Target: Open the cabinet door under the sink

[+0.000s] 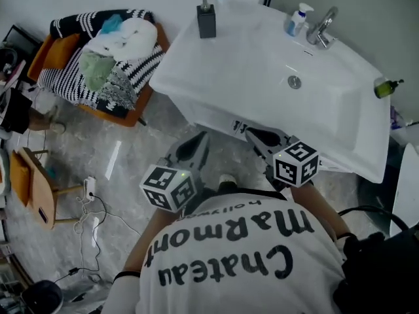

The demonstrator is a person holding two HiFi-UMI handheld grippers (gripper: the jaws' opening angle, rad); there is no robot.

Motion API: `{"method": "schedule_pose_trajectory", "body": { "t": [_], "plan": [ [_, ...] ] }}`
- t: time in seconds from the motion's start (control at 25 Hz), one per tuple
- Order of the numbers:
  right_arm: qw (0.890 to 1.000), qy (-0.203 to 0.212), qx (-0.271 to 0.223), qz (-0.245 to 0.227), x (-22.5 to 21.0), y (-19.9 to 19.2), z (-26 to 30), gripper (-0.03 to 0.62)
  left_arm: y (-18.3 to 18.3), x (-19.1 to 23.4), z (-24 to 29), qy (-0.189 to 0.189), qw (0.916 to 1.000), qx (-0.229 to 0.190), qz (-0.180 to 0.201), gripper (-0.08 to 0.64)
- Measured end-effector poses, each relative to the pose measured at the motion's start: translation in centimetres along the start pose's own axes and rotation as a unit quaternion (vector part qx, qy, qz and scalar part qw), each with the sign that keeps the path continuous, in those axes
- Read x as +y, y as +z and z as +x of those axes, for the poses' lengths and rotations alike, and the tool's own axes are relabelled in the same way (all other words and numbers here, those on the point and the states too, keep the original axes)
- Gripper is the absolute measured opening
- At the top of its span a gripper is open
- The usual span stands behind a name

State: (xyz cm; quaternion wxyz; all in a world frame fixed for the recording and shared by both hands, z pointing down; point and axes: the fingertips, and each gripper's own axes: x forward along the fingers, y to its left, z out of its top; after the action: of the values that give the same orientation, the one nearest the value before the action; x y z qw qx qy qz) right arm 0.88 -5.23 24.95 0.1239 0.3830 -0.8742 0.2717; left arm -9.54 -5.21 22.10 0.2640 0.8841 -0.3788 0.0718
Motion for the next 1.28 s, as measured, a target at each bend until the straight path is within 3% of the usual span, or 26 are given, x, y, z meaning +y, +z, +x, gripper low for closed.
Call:
{"method": "schedule_pose_trajectory", "body": {
  "t": [0.12, 0.32, 0.48, 0.64, 0.8, 1.04, 1.28],
  "plan": [
    [1.000, -0.006, 0.000, 0.004, -0.6, -0.9, 0.0, 0.012, -1.3, -0.6, 1.8, -0.022, 0.9992, 0.031, 0.011, 0.008],
    [0.999, -0.045, -0.011, 0.020, -3.4, -3.2, 1.5, 0.012, -4.5, 1.0, 4.5, -0.051, 0.9907, 0.095, 0.082, 0.008],
    [0.994, -0.102, 0.000, 0.038, -5.7, -6.9, 3.0, 0.012, -9.2, 2.4, 6.4, -0.084, 0.9761, 0.156, 0.126, 0.008],
    [0.987, -0.129, -0.010, 0.095, -7.7, -10.3, 4.5, 0.012, -12.8, 3.1, 9.6, -0.123, 0.9576, 0.192, 0.177, 0.008],
    [0.978, -0.161, -0.025, 0.128, -11.3, -13.4, 6.2, 0.012, -15.6, 4.1, 13.4, -0.160, 0.9506, 0.206, 0.169, 0.008],
    [0.962, -0.187, -0.027, 0.196, -15.0, -20.0, 9.1, 0.012, -22.1, 8.6, 17.9, -0.139, 0.9447, 0.254, 0.153, 0.008],
    [0.962, -0.194, -0.022, 0.188, -16.9, -24.0, 12.4, 0.028, -26.8, 11.2, 20.1, -0.144, 0.9367, 0.262, 0.183, 0.009]
  ]
}}
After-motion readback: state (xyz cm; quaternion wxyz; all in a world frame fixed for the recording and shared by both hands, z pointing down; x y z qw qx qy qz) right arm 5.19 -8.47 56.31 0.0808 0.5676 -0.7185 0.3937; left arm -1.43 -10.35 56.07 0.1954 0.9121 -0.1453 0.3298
